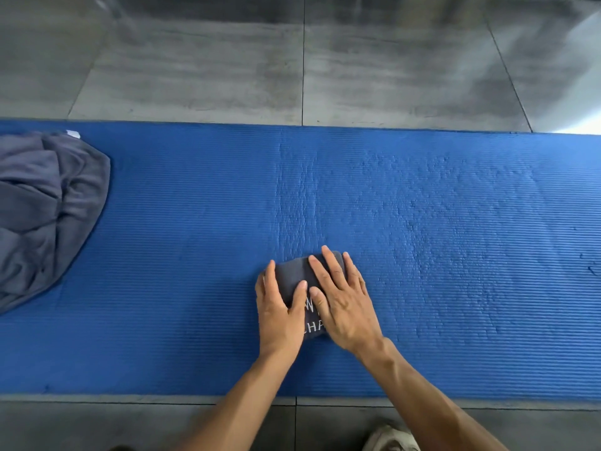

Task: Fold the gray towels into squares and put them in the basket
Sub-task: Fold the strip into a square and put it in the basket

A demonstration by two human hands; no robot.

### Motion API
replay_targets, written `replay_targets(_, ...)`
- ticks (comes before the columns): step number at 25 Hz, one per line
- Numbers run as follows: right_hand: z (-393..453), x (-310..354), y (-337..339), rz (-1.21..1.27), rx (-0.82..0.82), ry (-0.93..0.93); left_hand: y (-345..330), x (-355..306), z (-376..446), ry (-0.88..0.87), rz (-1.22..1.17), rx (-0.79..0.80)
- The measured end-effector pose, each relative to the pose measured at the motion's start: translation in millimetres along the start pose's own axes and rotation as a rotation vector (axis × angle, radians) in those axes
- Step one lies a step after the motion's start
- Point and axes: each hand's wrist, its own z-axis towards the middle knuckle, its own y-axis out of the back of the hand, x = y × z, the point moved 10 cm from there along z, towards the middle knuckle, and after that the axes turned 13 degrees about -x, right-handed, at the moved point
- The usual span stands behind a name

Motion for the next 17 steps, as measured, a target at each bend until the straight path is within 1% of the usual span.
replay_targets(2,2,-5,-1,0.020,-0.009,-0.033,4,7,-3,0.219,-0.120,-0.045)
replay_targets(3,2,-9,-1,0.040,-0.010,-0.056,2,12,-3,0.330,-0.193,-0.038)
replay_targets(5,1,-18,2,0.131,-0.036,-0.142,-5,14,-8,0.497,-0.296,0.055)
replay_targets(6,0,-24,4,0.195,-0.062,-0.199,-11,13,-11,0.540,-0.319,0.133)
replay_targets(8,-2,-31,6,0.287,-0.094,-0.282,-21,6,-15,0.557,-0.343,0.254)
replay_targets(10,-4,-29,7,0.327,-0.091,-0.309,-23,3,-14,0.549,-0.372,0.276)
replay_targets(11,-4,-28,9,0.388,-0.090,-0.346,-22,1,-12,0.535,-0.387,0.282)
replay_targets(12,-6,-28,12,0.528,-0.100,-0.426,-21,-1,-10,0.508,-0.397,0.299)
replay_targets(14,-12,-34,17,0.944,-0.131,-0.691,-18,-9,-6,0.453,-0.413,0.382)
replay_targets(15,-15,-35,16,1.107,-0.096,-0.801,-15,-14,-4,0.437,-0.434,0.437)
replay_targets(16,-15,-29,15,1.218,-0.008,-0.853,-11,-19,-2,0.428,-0.464,0.481)
replay_targets(17,-14,-19,15,1.275,0.095,-0.860,-6,-23,3,0.420,-0.483,0.508)
